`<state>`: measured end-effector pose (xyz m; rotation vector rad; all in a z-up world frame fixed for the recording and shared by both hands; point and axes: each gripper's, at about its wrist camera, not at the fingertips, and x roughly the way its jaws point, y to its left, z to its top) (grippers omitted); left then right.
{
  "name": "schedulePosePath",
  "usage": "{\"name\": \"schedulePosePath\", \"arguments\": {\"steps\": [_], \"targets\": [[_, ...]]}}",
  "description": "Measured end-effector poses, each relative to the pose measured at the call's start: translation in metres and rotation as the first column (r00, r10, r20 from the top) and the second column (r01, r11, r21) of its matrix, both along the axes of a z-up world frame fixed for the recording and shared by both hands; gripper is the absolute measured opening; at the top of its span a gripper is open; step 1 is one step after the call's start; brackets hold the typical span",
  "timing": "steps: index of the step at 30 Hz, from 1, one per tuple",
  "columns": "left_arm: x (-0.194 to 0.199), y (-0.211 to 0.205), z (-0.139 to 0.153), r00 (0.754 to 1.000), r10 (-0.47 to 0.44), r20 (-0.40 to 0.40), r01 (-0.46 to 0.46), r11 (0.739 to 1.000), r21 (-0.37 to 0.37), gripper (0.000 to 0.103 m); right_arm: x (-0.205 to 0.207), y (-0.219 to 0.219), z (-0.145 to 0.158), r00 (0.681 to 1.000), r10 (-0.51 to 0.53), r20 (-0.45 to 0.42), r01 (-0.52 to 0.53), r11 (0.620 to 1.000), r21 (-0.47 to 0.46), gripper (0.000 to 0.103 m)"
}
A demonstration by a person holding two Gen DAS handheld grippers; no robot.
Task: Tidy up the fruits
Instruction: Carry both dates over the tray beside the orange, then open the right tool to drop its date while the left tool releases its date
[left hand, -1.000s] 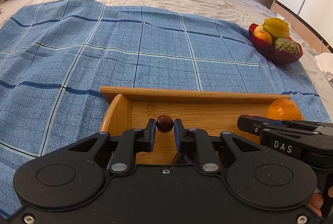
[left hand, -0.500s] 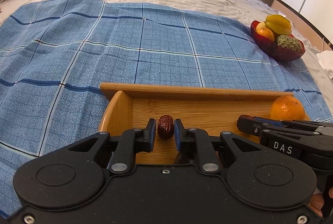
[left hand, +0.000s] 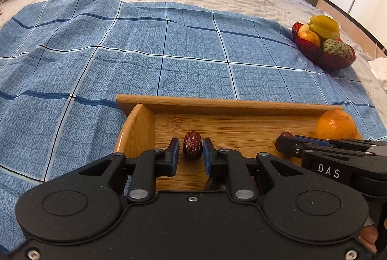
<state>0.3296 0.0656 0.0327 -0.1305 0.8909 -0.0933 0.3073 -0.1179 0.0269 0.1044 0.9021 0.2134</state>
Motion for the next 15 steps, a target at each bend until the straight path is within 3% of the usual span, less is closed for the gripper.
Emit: {"name": "schedulePosePath", "arguments": {"steps": [9, 15], "targets": [[-0.007, 0.000, 0.004, 1.000, -0.005, 0.007, 0.005, 1.000, 0.006, 0.019, -0.007, 0.003, 0.005, 1.000, 0.010, 0.029, -0.010, 1.000, -0.014, 0.047], [-0.020, 0.000, 0.013, 0.999, -0.016, 0.045, 0.015, 1.000, 0.015, 0.027, -0.017, 0.002, 0.014, 0.997, 0.032, 0.074, -0.031, 0.999, -0.019, 0.058]]}}
